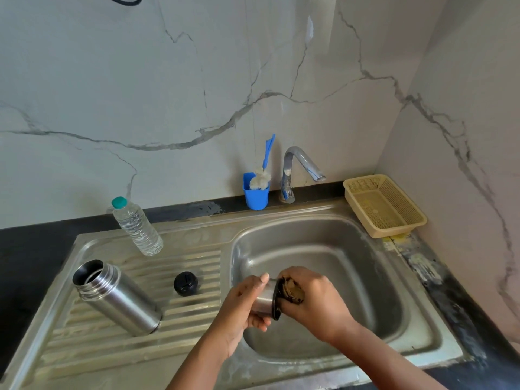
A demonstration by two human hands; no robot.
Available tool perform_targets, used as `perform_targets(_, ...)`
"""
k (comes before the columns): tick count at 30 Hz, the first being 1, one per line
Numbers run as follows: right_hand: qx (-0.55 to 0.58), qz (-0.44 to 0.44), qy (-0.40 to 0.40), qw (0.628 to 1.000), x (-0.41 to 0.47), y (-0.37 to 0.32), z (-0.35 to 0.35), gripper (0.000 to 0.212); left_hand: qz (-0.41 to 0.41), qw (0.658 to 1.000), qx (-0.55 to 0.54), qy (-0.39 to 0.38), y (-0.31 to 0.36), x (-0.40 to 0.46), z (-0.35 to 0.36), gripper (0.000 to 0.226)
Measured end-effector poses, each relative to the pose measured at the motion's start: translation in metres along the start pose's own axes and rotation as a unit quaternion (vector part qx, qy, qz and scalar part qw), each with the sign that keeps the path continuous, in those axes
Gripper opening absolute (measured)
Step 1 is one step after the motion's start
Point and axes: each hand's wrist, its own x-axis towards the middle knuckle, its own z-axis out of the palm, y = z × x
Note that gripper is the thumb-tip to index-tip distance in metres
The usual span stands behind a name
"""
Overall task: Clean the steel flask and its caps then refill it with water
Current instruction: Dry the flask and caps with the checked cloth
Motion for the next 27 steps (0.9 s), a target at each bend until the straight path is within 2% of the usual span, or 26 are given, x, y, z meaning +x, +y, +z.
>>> perform_targets(2, -0.007, -0.012, 0.020, 1.000, 0.000, 0.002, 0.002, 0.026, -0.042, 0.998, 0.002, -0.037, 0.003, -0.003, 0.002, 0.073)
perform_targets(4, 0.130, 0.073, 0.033, 0.988, 0.000, 0.003, 0.003, 0.016, -0.056, 0.996, 0.000, -0.069, 0.005, -0.003, -0.003, 0.091)
perform_targets(5, 0.230, 0.128, 0.020, 0.965, 0.000, 0.003, 0.002, 0.012, -0.050, 0.995, 0.011, -0.083, 0.005, -0.003, -0.006, 0.095)
perform_targets(8, 0.455, 0.252, -0.092, 0.849, -0.002, 0.003, -0.004, 0.012, 0.031, 0.993, 0.066, -0.089, 0.002, -0.004, -0.015, 0.070)
perform_targets(10, 0.510, 0.271, -0.159, 0.801, -0.006, 0.000, -0.007, 0.009, 0.077, 0.992, 0.042, -0.091, 0.003, -0.004, -0.013, 0.059)
perform_targets(11, 0.512, 0.268, -0.174, 0.798, -0.008, -0.002, -0.008, 0.010, 0.084, 0.992, 0.029, -0.085, 0.004, -0.004, -0.011, 0.054)
perform_targets(12, 0.496, 0.262, -0.174, 0.810, -0.007, -0.003, -0.007, 0.011, 0.086, 0.993, 0.022, -0.076, 0.005, -0.004, -0.009, 0.052)
perform_targets(13, 0.450, 0.244, -0.157, 0.845, -0.007, -0.004, -0.006, 0.012, 0.079, 0.995, 0.019, -0.064, 0.006, -0.004, -0.008, 0.053)
perform_targets(14, 0.369, 0.211, -0.122, 0.897, -0.006, -0.003, -0.006, 0.015, 0.070, 0.996, 0.015, -0.048, 0.004, -0.003, -0.006, 0.057)
perform_targets(15, 0.262, 0.162, -0.072, 0.949, -0.005, -0.002, -0.006, 0.020, 0.059, 0.998, 0.013, -0.031, 0.001, -0.003, -0.004, 0.061)
perform_targets(16, 0.154, 0.092, -0.011, 0.984, -0.003, 0.001, -0.007, 0.027, 0.045, 0.999, 0.007, -0.016, -0.003, -0.003, -0.001, 0.063)
perform_targets(17, 0.047, -0.003, 0.051, 0.998, -0.001, 0.004, -0.009, 0.035, 0.028, 1.000, -0.009, -0.006, -0.004, -0.003, 0.004, 0.063)
perform_targets(18, -0.056, -0.135, 0.106, 0.984, 0.001, 0.008, -0.012, 0.037, 0.007, 0.999, -0.035, 0.001, -0.006, -0.003, 0.009, 0.060)
perform_targets(19, -0.155, -0.280, 0.150, 0.936, 0.004, 0.011, -0.015, 0.033, -0.022, 0.998, -0.064, 0.002, -0.006, -0.004, 0.014, 0.056)
perform_targets(20, -0.232, -0.406, 0.171, 0.867, 0.005, 0.014, -0.019, 0.027, -0.057, 0.994, -0.088, -0.003, -0.004, -0.004, 0.019, 0.054)
perform_targets(21, -0.277, -0.484, 0.179, 0.810, 0.006, 0.014, -0.024, 0.023, -0.090, 0.991, -0.103, -0.012, -0.002, -0.005, 0.022, 0.055)
perform_targets(22, -0.296, -0.519, 0.183, 0.781, 0.007, 0.015, -0.026, 0.022, -0.111, 0.988, -0.104, -0.027, -0.002, -0.005, 0.023, 0.058)
perform_targets(23, -0.298, -0.518, 0.180, 0.781, 0.007, 0.018, -0.027, 0.022, -0.121, 0.988, -0.091, -0.038, -0.002, -0.005, 0.023, 0.062)
perform_targets(24, -0.289, -0.488, 0.175, 0.805, 0.007, 0.021, -0.027, 0.024, -0.122, 0.989, -0.072, -0.041, -0.002, -0.004, 0.023, 0.064)
perform_targets(25, -0.266, -0.430, 0.166, 0.846, 0.007, 0.024, -0.024, 0.028, -0.116, 0.991, -0.052, -0.035, -0.002, -0.004, 0.024, 0.063)
perform_targets(27, -0.151, -0.249, 0.117, 0.949, 0.003, 0.024, -0.018, 0.036, -0.077, 0.996, -0.032, -0.012, -0.004, -0.002, 0.023, 0.056)
